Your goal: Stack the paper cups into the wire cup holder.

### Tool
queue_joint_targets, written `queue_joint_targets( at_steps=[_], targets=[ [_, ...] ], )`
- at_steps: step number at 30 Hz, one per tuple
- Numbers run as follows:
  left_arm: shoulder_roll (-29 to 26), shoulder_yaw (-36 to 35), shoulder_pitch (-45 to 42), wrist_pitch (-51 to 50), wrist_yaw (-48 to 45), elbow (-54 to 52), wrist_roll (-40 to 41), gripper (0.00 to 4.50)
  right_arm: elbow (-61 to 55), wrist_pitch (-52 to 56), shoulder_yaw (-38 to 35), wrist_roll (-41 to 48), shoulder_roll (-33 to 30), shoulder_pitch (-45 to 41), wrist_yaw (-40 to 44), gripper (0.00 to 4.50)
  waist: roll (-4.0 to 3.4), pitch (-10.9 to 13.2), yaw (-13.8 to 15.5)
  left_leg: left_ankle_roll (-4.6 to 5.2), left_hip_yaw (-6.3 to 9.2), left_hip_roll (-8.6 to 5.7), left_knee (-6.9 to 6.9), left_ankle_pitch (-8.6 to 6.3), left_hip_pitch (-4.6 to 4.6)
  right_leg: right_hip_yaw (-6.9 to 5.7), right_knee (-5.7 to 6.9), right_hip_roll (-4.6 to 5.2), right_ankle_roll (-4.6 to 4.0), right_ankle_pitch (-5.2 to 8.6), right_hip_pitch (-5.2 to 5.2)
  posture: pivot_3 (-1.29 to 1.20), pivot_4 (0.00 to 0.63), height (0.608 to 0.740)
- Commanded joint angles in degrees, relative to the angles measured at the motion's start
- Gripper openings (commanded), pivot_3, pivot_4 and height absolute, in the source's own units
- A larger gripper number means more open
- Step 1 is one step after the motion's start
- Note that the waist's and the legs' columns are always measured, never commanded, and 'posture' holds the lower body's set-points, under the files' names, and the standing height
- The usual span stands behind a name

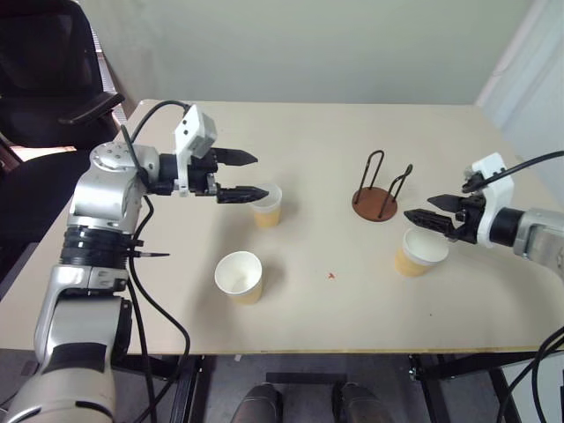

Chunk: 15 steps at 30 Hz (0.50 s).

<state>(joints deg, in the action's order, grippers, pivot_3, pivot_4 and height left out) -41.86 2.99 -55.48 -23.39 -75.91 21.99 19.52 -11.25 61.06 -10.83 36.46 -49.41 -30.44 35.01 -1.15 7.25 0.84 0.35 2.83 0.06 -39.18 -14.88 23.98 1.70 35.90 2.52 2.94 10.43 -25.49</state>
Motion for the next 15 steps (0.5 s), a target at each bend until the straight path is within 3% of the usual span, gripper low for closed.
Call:
queue_joint_targets(
  at_steps=[1, 15],
  targets=[
    [-0.86, -1.77, -0.08, 0.24, -0.11, -2.62, 0.65, 4.47, 2.18, -2.73, 1.16, -2.46, 0.61, -3.09, -0.24, 3.81, 0.00, 0.00, -0.01, 0.00, 0.01, 0.00, 0.00, 0.00, 0.00, 0.00, 0.00, 0.00, 0.00, 0.00, 0.00, 0.00, 0.150, 0.740],
    [-0.93, -1.95, 0.46, 0.79, 0.17, -3.05, 0.85, 4.47, 5.81, -4.25, 2.73, -5.42, 3.16, -6.88, -0.24, 3.81, 0.00, 0.00, -0.02, 0.00, -0.01, 0.00, 0.00, 0.00, 0.02, -0.01, -0.01, 0.00, 0.00, 0.00, -0.01, 0.00, 0.150, 0.740]
  ],
)
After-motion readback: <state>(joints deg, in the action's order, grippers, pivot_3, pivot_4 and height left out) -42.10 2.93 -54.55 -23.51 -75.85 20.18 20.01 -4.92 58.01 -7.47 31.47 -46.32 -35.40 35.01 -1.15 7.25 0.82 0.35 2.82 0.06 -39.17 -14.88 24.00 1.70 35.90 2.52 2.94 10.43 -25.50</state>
